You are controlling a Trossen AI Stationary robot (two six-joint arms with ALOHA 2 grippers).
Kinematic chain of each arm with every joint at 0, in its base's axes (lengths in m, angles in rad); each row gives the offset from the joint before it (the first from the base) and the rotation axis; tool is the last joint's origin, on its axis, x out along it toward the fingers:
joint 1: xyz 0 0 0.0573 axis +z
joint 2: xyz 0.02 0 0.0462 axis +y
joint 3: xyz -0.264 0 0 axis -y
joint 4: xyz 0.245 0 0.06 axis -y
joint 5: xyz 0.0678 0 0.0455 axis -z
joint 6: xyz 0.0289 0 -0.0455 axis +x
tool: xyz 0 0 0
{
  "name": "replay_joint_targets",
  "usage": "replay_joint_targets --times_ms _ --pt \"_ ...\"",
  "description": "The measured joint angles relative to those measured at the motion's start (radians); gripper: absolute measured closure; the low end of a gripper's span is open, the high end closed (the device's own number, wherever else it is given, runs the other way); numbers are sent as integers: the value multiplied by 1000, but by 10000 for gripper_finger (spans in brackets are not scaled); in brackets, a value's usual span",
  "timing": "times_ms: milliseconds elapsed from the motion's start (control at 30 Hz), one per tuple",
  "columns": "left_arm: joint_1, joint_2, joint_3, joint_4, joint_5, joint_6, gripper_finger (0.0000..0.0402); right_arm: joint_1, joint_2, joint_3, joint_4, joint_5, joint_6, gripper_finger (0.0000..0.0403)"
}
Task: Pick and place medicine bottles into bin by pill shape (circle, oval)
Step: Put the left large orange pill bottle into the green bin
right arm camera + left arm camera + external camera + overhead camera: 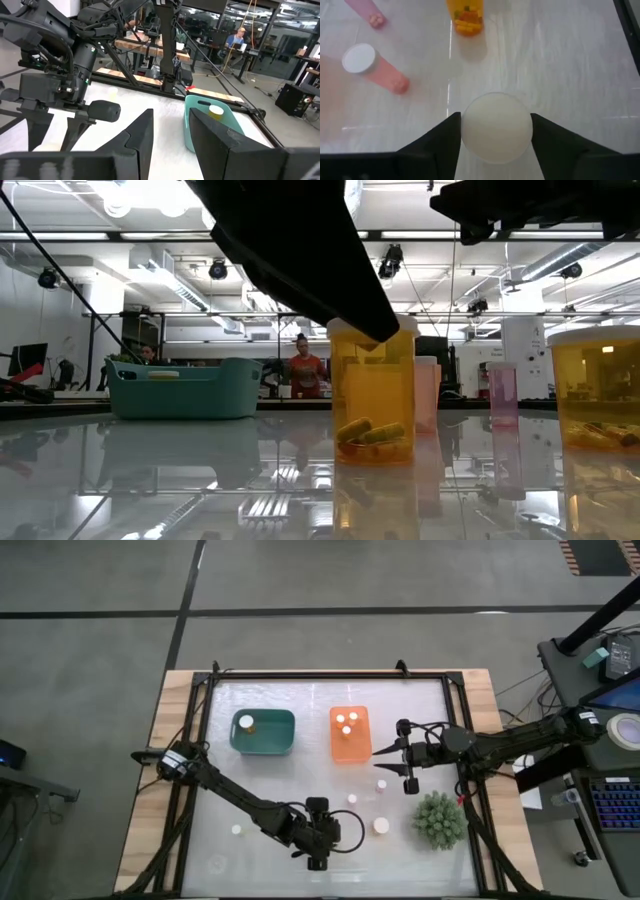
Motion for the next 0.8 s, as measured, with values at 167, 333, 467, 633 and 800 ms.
replay_joint_targets --times_ms 167,333,467,633,800 --pt "5 -4 0 -7 0 0 213 0 0 0 0 0 5 287" --pt "12 -39 0 -68 -34 23 207 0 0 0 -1 0 5 287" --pt "25 -103 0 -157 -77 29 206 0 0 0 -1 0 4 287" --pt "49 -210 -10 -233 -127 63 205 0 0 0 -2 0 0 287" --pt "83 -300 -14 -340 -194 83 204 0 0 0 -1 0 -3 287"
